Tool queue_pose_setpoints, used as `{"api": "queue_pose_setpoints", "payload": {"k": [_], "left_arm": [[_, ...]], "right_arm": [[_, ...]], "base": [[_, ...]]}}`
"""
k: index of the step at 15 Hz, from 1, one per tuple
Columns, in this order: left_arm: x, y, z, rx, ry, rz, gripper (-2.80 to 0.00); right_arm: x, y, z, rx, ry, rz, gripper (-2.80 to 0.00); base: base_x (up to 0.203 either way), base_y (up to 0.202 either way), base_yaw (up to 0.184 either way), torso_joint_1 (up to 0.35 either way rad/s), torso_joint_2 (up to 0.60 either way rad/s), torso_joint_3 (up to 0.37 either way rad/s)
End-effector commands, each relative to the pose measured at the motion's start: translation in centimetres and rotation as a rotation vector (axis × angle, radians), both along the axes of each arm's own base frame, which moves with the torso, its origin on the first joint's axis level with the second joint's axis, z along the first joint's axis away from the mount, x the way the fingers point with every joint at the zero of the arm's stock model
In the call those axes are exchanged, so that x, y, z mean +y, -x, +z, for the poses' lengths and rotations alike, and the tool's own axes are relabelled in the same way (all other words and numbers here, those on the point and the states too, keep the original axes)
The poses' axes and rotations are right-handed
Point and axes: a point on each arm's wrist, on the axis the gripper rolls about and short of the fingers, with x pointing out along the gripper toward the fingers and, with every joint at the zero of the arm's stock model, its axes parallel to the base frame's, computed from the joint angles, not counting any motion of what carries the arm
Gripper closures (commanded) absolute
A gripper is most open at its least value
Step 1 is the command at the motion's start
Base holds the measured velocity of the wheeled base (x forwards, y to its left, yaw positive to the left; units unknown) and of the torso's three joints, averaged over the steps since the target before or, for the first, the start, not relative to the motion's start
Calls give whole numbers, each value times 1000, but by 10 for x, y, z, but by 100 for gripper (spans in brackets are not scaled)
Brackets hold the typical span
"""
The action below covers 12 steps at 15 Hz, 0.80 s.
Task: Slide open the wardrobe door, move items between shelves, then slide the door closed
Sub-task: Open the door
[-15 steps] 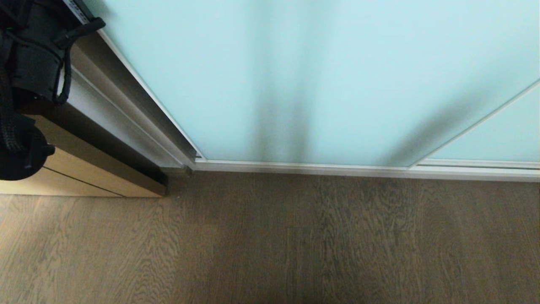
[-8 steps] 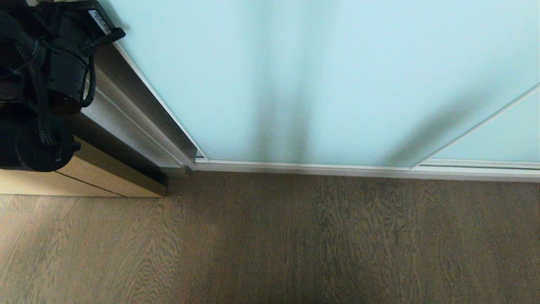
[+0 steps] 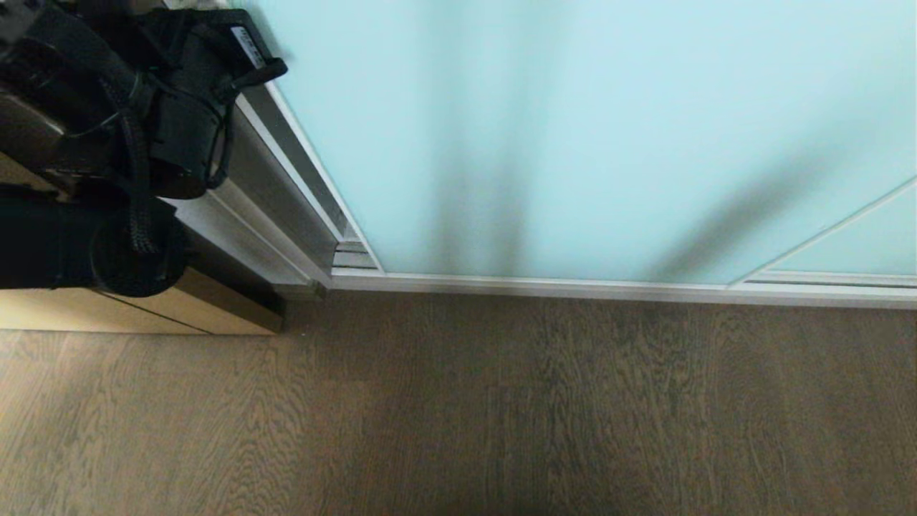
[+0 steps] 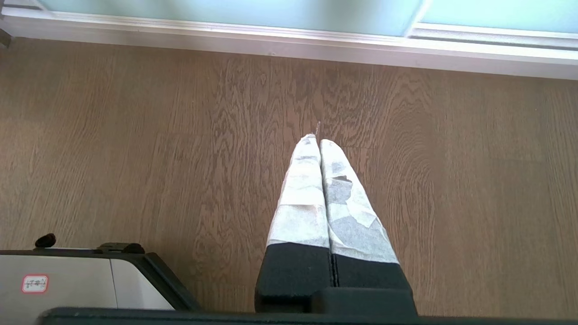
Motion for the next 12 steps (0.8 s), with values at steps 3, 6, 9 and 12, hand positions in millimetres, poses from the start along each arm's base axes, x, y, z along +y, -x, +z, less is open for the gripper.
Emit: {"api": "queue_pose_setpoints", "payload": {"k": [3,6,9,12], "left_arm": [[-37,-17,-4,-21,-3,-63,0],[-60,-21,-11,-10,-9,-119,0],[-84,-16,-15,-2,-12,-184,0],[-112,-12,-22,8,-17,-253,0]], "right_arm": [[0,0,0,1,0,1,0],[0,0,0,1,0,0,0],[0,0,0,1,0,0,0],[0,0,0,1,0,0,0]], "base": [[0,0,0,0,0,0],[0,0,0,0,0,0],[0,0,0,0,0,0],[0,0,0,0,0,0]]}}
